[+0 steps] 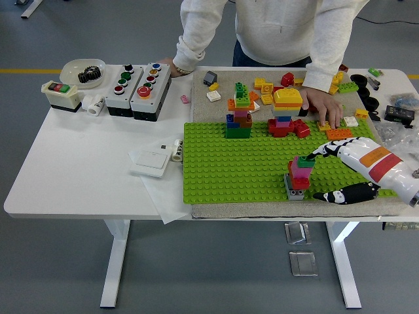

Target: Pick up the brick,pile it on top of brick,press brick,pick up the brick,pile it on top of brick,press brick

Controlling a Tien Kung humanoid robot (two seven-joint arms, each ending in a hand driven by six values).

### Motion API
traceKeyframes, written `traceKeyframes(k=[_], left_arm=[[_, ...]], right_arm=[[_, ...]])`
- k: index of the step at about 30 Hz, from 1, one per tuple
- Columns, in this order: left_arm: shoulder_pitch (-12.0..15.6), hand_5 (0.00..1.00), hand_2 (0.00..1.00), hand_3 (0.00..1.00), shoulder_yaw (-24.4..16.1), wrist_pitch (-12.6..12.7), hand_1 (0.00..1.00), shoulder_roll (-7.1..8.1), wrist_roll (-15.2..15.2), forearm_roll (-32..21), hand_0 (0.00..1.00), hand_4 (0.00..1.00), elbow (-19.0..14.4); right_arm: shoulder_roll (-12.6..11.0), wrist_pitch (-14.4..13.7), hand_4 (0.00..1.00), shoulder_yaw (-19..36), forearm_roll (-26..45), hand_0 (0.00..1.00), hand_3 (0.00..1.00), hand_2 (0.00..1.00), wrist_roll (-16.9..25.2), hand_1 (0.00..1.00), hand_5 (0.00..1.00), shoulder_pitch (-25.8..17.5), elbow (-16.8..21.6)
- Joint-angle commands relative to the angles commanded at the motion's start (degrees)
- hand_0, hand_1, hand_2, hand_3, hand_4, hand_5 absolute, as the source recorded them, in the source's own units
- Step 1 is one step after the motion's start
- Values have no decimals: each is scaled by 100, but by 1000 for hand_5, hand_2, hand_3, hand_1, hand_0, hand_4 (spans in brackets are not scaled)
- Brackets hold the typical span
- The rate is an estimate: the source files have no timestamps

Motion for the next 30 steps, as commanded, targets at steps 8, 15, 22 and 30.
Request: traceKeyframes(k=[8, 15, 22, 30], left_arm=[[-13, 507, 597, 532, 10, -4, 719, 8, -5, -29, 839, 526, 0], [-21, 507, 598, 532, 4, -10, 718, 12, -6, -30, 841, 526, 0], [-19, 508, 598, 532, -35, -16, 716, 16, 1, 8, 838, 526, 0], [-13, 507, 599, 533, -43, -28, 716, 23, 8, 18, 839, 526, 0]], right_arm=[[-4, -102, 944, 55, 129, 607, 744, 764, 46, 635, 509, 34, 16], [-7, -123, 945, 119, 160, 621, 754, 769, 34, 644, 509, 53, 20], [42, -324, 948, 258, 606, 668, 783, 778, -181, 675, 510, 170, -60], [220, -542, 947, 433, 1547, 768, 824, 819, -436, 748, 522, 436, -395]])
